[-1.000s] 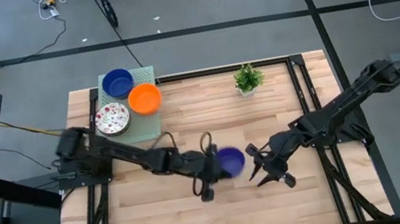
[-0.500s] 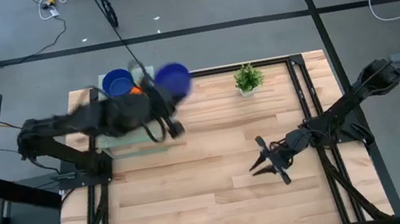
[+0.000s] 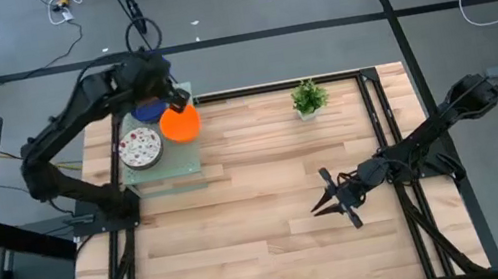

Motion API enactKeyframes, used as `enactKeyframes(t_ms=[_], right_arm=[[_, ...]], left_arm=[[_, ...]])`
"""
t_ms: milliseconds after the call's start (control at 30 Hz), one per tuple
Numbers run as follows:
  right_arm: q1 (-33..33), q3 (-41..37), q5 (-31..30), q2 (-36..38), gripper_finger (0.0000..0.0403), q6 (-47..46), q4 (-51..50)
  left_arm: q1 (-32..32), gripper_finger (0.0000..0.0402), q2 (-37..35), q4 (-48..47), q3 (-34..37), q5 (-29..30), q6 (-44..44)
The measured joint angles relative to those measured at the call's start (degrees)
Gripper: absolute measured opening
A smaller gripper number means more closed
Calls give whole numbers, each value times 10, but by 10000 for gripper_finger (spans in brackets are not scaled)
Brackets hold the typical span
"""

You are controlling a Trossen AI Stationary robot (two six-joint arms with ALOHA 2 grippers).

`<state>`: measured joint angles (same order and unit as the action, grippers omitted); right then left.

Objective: Pick & Place Mini bowls
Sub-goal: Stack the blue bowl on the blue bowls on the shelf

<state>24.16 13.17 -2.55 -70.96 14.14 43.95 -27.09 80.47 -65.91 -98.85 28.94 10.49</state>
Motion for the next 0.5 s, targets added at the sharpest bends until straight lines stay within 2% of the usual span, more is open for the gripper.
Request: enactKeyframes(t_ms=[67,200,500], right_arm=[[0,0,0,0,54,-1,0],[0,0,0,0,54,-2,-1],[0,0,0,0,54,-2,-8]], left_arm=[[-29,6,0,8,29,-30,10],[-67,9,0,28,87,-38,29],[-96,12,0,72,153,-50,63]])
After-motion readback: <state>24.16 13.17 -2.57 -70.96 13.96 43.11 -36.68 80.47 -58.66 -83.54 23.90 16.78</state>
